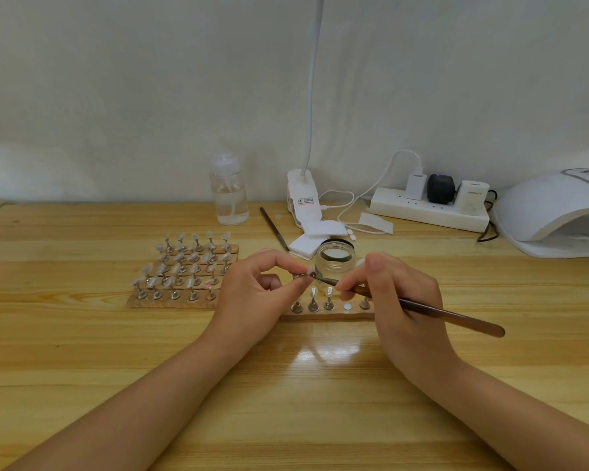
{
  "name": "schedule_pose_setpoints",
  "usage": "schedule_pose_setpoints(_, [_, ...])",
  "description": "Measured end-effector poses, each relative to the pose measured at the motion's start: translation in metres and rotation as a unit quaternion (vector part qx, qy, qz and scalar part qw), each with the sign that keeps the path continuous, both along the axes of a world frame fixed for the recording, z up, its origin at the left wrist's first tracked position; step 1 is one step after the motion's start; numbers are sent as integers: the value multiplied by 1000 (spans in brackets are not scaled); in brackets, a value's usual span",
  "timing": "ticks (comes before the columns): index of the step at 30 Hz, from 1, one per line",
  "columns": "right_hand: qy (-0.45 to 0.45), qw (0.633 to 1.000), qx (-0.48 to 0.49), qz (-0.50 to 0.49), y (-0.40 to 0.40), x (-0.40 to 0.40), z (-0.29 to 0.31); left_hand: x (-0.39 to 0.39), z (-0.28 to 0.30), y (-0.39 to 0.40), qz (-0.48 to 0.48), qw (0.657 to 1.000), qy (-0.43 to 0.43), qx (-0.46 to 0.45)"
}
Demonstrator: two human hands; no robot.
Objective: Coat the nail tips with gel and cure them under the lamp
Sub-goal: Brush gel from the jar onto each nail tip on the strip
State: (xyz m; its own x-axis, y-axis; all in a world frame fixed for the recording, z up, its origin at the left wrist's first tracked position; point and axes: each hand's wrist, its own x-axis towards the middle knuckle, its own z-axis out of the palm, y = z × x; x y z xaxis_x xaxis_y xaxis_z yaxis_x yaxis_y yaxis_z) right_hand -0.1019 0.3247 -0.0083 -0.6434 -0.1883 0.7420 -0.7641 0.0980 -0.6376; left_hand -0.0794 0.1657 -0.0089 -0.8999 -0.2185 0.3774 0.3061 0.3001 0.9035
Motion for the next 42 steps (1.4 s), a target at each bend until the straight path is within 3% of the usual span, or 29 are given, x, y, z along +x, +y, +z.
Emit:
schedule_pose_setpoints(6, [-36, 998, -47, 12, 2, 0, 0, 1, 1, 1, -19, 1000, 8, 8])
schedule_pose_setpoints(13, [-25, 1000, -6, -10, -2, -2, -1, 1, 1, 1, -15, 1000, 12, 10])
schedule_pose_setpoints(29, [-46, 998, -44, 3, 0, 0, 0, -1, 1, 2, -9, 1000, 6, 20])
schedule_pose_setpoints(42, [-36, 999, -6, -10, -2, -1, 0, 1, 1, 2, -18, 1000, 6, 10])
